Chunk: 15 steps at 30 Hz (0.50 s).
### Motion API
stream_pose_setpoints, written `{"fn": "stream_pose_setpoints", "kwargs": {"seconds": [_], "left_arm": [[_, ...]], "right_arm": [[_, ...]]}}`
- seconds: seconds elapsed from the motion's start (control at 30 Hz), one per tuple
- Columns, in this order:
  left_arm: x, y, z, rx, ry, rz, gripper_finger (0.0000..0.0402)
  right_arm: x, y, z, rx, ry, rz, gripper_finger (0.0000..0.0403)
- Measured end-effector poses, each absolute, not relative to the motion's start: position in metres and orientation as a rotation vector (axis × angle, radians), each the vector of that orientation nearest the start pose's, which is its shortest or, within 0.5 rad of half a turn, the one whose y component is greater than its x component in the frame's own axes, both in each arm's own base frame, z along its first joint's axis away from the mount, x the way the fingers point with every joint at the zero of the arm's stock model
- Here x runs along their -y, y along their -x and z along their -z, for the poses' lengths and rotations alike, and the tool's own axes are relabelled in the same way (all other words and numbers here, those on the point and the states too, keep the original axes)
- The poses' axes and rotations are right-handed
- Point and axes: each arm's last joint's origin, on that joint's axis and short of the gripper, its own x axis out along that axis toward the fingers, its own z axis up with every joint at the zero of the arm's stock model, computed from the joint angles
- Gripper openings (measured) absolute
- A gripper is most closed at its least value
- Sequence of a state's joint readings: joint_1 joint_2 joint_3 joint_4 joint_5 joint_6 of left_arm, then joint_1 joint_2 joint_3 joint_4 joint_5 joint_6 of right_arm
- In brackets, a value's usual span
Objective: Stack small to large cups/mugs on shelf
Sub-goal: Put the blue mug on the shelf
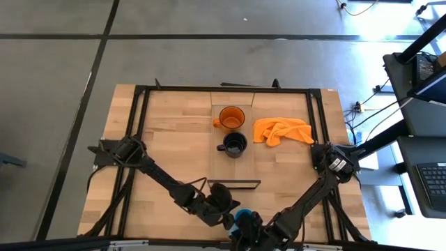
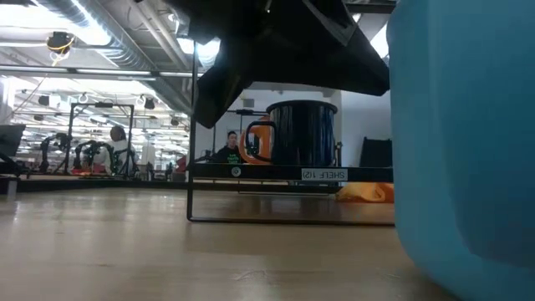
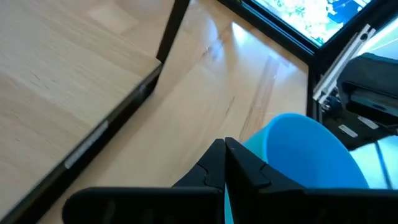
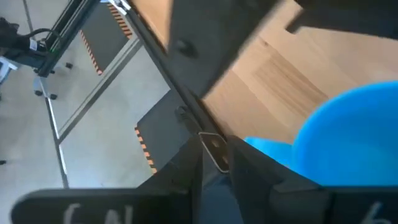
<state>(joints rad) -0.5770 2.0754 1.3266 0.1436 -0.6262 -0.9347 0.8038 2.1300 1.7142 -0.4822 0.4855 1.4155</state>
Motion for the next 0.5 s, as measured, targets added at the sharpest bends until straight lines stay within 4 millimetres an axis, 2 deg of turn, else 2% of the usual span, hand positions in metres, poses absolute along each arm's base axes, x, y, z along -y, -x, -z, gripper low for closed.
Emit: {"fn": "stream_pose_setpoints", "kwargs": {"seconds": [0.1,0.27,0.4,0.5], "left_arm": [[0.228,-0.378,-0.163,-0.403,0.544,-0.294,0.0000],[0.234,-0.371,-0.180,-0.351,0.489,-0.297,0.0000],[0.247,-0.358,-0.193,-0.313,0.464,-0.287,0.0000],[0.261,-0.346,-0.194,-0.306,0.472,-0.288,0.0000]], "right_arm": [[-0.327,-0.335,-0.214,-0.740,-0.791,0.239,0.0078],[-0.328,-0.336,-0.217,-0.728,-0.757,0.224,0.0078],[-0.327,-0.335,-0.218,-0.731,-0.738,0.220,0.0078],[-0.325,-0.334,-0.224,-0.726,-0.709,0.204,0.0078]]}}
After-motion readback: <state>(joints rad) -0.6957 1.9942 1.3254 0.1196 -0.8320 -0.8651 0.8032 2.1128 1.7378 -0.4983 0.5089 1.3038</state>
